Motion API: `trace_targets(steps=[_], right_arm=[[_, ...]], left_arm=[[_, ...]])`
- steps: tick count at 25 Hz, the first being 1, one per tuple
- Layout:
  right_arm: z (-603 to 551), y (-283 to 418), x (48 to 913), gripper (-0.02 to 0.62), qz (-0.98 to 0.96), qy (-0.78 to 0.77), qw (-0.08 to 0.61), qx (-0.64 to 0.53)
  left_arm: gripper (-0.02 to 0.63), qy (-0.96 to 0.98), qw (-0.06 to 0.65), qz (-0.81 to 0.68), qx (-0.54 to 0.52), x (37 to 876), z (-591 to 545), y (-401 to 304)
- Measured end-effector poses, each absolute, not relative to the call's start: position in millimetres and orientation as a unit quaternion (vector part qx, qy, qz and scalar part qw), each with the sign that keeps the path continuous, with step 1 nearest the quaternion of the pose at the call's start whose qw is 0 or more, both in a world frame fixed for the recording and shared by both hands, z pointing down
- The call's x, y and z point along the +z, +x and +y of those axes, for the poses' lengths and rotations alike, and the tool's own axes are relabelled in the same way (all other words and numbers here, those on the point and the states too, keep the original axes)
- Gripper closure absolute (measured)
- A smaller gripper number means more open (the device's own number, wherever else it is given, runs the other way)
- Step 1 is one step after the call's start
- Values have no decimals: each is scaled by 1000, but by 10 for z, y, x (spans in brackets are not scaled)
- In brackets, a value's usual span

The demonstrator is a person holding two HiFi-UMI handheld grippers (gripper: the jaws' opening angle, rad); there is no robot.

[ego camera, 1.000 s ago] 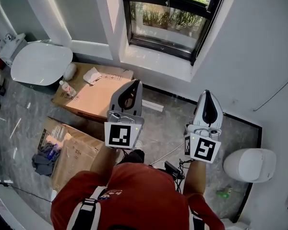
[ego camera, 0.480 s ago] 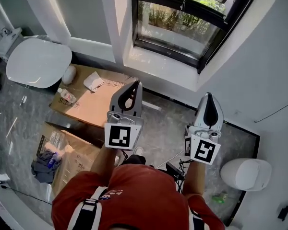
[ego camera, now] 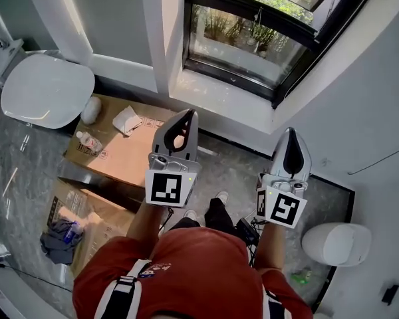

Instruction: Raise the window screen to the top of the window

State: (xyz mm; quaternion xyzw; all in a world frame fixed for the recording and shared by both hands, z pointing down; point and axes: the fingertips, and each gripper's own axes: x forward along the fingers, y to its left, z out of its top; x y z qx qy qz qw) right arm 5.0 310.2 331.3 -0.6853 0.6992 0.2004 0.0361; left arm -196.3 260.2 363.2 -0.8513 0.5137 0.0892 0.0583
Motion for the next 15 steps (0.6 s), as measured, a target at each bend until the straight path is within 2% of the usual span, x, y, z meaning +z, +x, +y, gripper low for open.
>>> trace_targets(steps=[15], right_arm=[[2392, 441, 3478, 586, 702, -684, 73, 184]], left_arm=[[601, -848, 81, 519, 69, 3675, 1950, -1614]])
